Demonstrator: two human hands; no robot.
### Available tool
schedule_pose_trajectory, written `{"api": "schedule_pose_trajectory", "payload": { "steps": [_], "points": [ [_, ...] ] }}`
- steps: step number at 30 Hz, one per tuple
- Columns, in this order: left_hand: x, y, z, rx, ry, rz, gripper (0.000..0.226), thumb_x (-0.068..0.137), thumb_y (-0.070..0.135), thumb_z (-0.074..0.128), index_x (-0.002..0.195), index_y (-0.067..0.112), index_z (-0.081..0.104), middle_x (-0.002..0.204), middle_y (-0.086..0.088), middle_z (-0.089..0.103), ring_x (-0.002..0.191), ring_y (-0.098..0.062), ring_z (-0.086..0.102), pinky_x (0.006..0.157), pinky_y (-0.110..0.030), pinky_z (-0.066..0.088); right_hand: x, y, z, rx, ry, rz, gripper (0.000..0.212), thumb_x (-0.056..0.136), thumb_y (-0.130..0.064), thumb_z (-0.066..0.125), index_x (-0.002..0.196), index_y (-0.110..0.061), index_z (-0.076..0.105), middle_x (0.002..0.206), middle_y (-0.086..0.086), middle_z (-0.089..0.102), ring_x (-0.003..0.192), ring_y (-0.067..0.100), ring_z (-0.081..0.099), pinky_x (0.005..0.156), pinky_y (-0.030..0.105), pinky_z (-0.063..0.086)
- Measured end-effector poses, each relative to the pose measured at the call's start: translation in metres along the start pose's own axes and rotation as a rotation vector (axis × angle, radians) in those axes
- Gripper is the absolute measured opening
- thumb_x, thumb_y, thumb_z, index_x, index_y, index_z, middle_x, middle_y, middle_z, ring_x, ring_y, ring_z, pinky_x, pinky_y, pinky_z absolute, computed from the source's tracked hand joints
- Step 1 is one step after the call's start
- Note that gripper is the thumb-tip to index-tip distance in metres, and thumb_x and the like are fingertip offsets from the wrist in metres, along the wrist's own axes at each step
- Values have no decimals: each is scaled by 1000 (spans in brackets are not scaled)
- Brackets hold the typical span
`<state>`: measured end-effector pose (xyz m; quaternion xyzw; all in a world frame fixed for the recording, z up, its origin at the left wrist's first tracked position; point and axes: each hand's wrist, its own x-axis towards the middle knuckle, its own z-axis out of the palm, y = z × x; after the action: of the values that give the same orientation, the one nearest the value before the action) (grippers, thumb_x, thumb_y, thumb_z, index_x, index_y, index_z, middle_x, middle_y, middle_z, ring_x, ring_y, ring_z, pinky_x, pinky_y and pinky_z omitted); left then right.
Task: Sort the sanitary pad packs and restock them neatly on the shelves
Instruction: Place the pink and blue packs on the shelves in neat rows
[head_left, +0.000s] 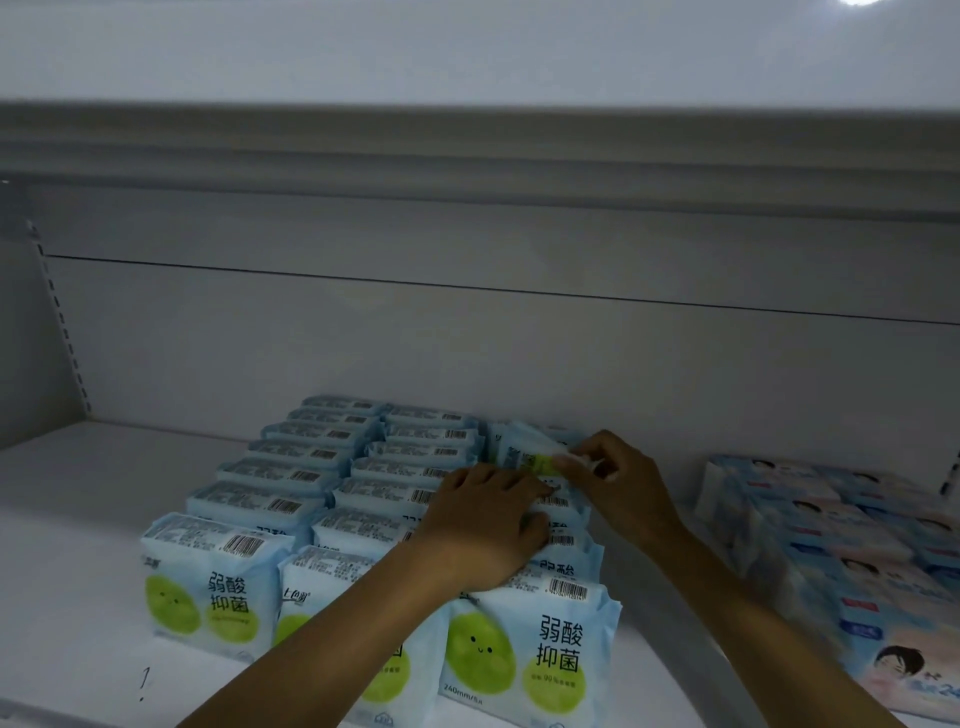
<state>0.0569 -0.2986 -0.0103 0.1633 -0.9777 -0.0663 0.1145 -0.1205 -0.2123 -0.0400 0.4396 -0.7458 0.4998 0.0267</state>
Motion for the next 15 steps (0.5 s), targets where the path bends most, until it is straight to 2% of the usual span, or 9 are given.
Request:
{"api": "schedule_pose_trajectory", "payload": {
  "steps": [1,3,6,8,9,10,11,13,15],
  "points": [
    [0,0,0,-1,3,2,44,101,39,31,144,32,34,149,7,36,136,-16,27,111,-32,15,1,0,-2,-26,6,16,31,75,-53,73,79,-27,58,75,-3,65,64,15,60,57,32,50],
    [0,0,0,-11,3,-1,43,101,39,31,143,32,35,148,7,37,135,-17,28,110,-33,16,4,0,-7,64,-1,95,28,76,-33,79,82,-20,55,80,3,64,66,18,62,55,31,50],
    [-1,0,-1,-3,10,3,42,101,38,31,142,30,37,147,6,38,135,-16,28,111,-32,15,0,12,-9,398,54,283,22,86,-15,70,103,-17,57,104,16,65,84,30,68,64,39,58],
    [-2,0,0,-6,12,4,42,102,38,30,142,29,37,147,6,38,135,-16,27,111,-32,15,-10,21,-10,580,94,421,17,89,-5,63,104,-12,58,111,22,64,94,35,66,75,45,57],
    [-2,0,0,-9,16,6,42,102,37,30,142,29,37,147,6,38,135,-16,27,112,-31,15,-15,25,-10,570,59,444,16,88,-1,62,101,-11,60,112,22,65,98,35,65,81,48,55],
    [-1,0,0,-15,18,10,42,102,37,31,142,29,37,147,6,38,136,-16,27,112,-31,15,-19,29,-11,450,-23,430,17,87,1,63,98,-11,62,113,18,66,100,30,64,88,47,53],
    [-1,0,0,-24,20,12,42,102,37,31,142,29,37,148,7,38,136,-16,27,112,-31,14,-24,32,-9,273,-121,391,17,86,0,64,98,-12,64,114,9,66,102,23,62,92,41,49],
    [0,0,1,-32,24,13,42,101,37,31,143,30,37,149,9,37,137,-15,26,113,-31,13,-32,31,-1,10,-143,345,19,88,-5,63,104,-13,65,113,-3,64,103,14,58,91,29,44],
    [1,-1,2,-28,18,5,43,102,38,30,144,31,35,150,10,35,139,-14,25,114,-31,13,-37,25,10,113,-77,332,17,89,-2,61,97,-14,69,99,-3,72,92,16,66,86,33,54]
  ]
}}
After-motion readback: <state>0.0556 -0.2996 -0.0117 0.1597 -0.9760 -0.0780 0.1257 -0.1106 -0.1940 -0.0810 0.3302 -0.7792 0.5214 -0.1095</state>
